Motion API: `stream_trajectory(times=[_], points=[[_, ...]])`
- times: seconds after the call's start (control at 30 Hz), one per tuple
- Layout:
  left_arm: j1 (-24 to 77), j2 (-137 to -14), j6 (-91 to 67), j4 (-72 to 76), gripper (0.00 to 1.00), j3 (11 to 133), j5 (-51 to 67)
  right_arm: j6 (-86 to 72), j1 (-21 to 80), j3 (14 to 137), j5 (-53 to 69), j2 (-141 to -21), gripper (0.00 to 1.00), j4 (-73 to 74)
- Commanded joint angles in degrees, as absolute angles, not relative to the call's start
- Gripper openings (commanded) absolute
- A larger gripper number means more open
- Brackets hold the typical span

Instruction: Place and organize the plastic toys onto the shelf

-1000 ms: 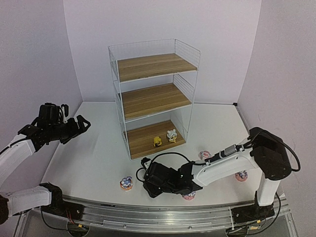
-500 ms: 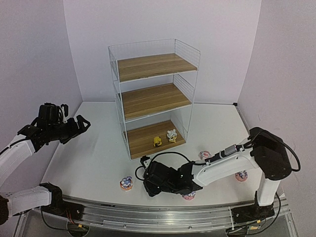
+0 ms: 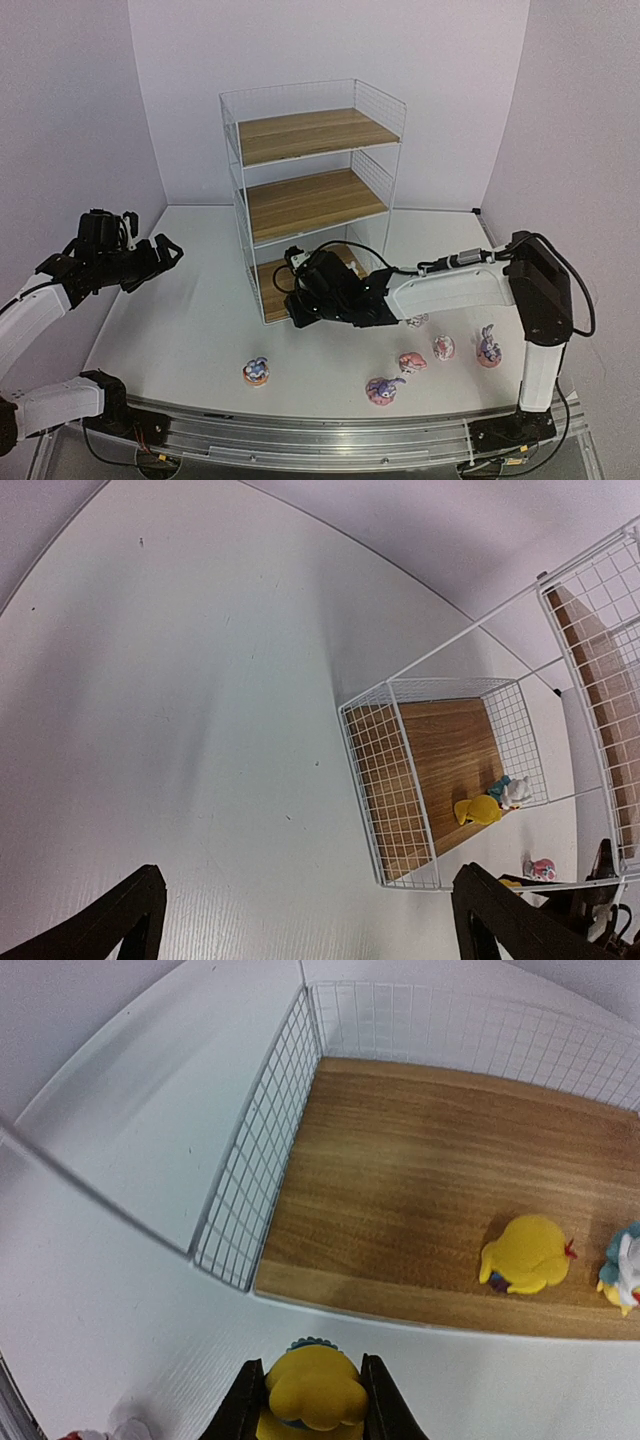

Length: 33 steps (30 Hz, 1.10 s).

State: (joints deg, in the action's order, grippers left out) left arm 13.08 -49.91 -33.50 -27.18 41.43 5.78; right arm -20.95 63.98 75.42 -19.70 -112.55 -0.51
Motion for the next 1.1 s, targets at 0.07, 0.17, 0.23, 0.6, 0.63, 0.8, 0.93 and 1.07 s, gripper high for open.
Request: stream_trajectory(times=[0.07, 0.17, 0.23, 0.6, 0.63, 0.8, 0.93, 1.07], points=[[13.0, -49.8, -33.9, -27.3, 1.0, 41.8, 4.6, -16.5, 62.0, 82.5, -15.8, -118.8, 0.07, -1.7], [13.0, -50.3, -33.8, -27.3, 0.99, 42.0, 4.6, -16.2, 61.5, 84.3, -15.7, -120.7, 0.07, -1.6], [13.0, -50.6, -33.8, -27.2, 1.0, 42.0, 4.6, -16.0, 61.2, 85.1, -16.1, -121.6, 0.07, -1.6], [13.0, -50.9, -33.6, -27.0, 1.0, 41.9, 5.0, -15.4, 60.3, 89.6, -17.4, -126.7, 0.08, -1.7], [13.0, -50.8, -33.7, -27.0, 1.0, 41.9, 5.0, -15.2, 60.2, 89.9, -17.6, -127.0, 0.08, -1.6], [13.0, -50.6, -33.7, -27.1, 0.99, 41.8, 5.0, -14.9, 59.9, 90.7, -18.2, -128.4, 0.09, -1.5], [13.0, -50.7, -33.7, -27.1, 0.99, 41.8, 5.0, -14.9, 59.6, 91.2, -18.1, -129.1, 0.11, -1.5], [13.0, -50.8, -33.7, -27.2, 1.0, 41.8, 4.9, -14.8, 59.7, 91.8, -18.5, -130.0, 0.14, -1.4]])
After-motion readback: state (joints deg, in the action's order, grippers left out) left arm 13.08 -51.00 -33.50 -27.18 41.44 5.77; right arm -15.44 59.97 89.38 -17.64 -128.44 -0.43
